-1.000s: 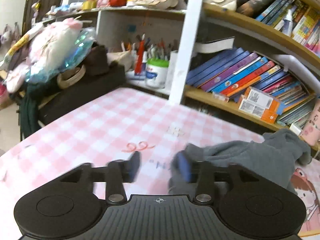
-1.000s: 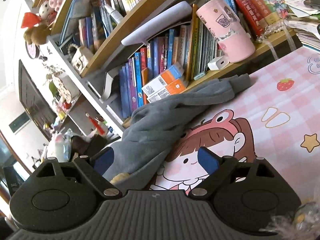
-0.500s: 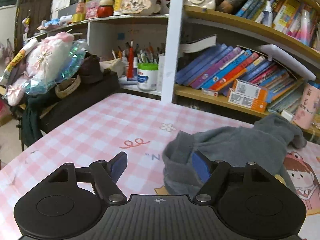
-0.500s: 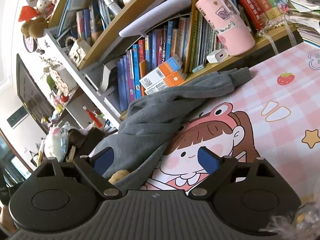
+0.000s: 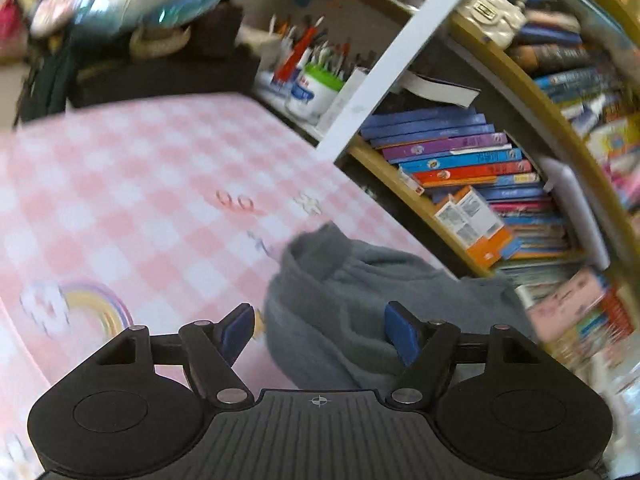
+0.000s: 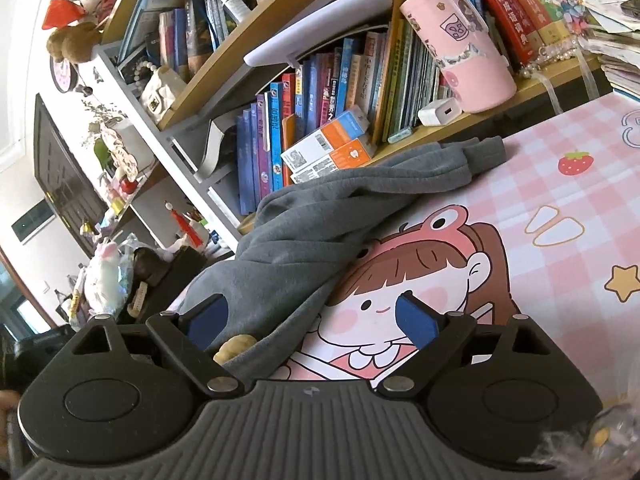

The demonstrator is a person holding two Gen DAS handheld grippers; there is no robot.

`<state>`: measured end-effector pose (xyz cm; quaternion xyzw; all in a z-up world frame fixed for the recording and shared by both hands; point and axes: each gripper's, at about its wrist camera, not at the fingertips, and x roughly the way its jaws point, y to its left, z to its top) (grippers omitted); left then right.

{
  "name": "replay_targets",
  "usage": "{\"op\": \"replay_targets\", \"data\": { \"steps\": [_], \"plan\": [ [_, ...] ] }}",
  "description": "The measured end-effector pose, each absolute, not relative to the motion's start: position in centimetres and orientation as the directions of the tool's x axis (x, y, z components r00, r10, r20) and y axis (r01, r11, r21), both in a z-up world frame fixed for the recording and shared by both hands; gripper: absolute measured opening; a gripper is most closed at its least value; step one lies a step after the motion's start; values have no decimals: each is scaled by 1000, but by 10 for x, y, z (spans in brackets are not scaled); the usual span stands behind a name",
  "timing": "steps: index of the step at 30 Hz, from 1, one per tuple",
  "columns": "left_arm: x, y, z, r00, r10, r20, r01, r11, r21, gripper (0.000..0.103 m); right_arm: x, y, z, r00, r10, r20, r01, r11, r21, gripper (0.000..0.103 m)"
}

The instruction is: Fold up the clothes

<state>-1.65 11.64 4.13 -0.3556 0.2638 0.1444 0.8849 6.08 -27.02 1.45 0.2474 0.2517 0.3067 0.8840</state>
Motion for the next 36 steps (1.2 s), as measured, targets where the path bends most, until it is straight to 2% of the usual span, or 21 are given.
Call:
{"op": "replay_targets", "data": {
  "steps": [3,10,17,24,30,31,32,34,36],
  "plan": [
    [-21,107,42,823,23,-568,-425,688,-588,73,60,-269,15,684,668,-293,-422,690,588,91],
    [-25,86,57,832,-18,-554,-374,719,-586,78,60,-269,15,685,668,-292,-425,691,586,91],
    [-12,82,63,844,-12,-535,-369,712,-598,78,60,-269,16,685,667,-292,-424,692,584,91],
    [12,83,43,799,-38,-600,-403,707,-581,78,60,-268,16,683,671,-289,-430,689,584,91],
    [8,85,30,818,-40,-573,-406,665,-627,77,60,-268,16,681,672,-291,-433,690,581,91],
    [7,85,29,824,-40,-565,-401,664,-631,74,60,-268,15,681,671,-293,-432,691,580,91],
    [6,84,30,830,-40,-556,-392,667,-633,67,60,-268,15,681,670,-294,-431,692,580,91],
    [7,83,31,834,-38,-550,-379,685,-622,62,60,-268,15,681,671,-293,-431,692,579,91],
    [9,83,32,837,-42,-546,-367,698,-615,53,60,-267,15,681,671,-294,-433,692,578,91]
  ]
}}
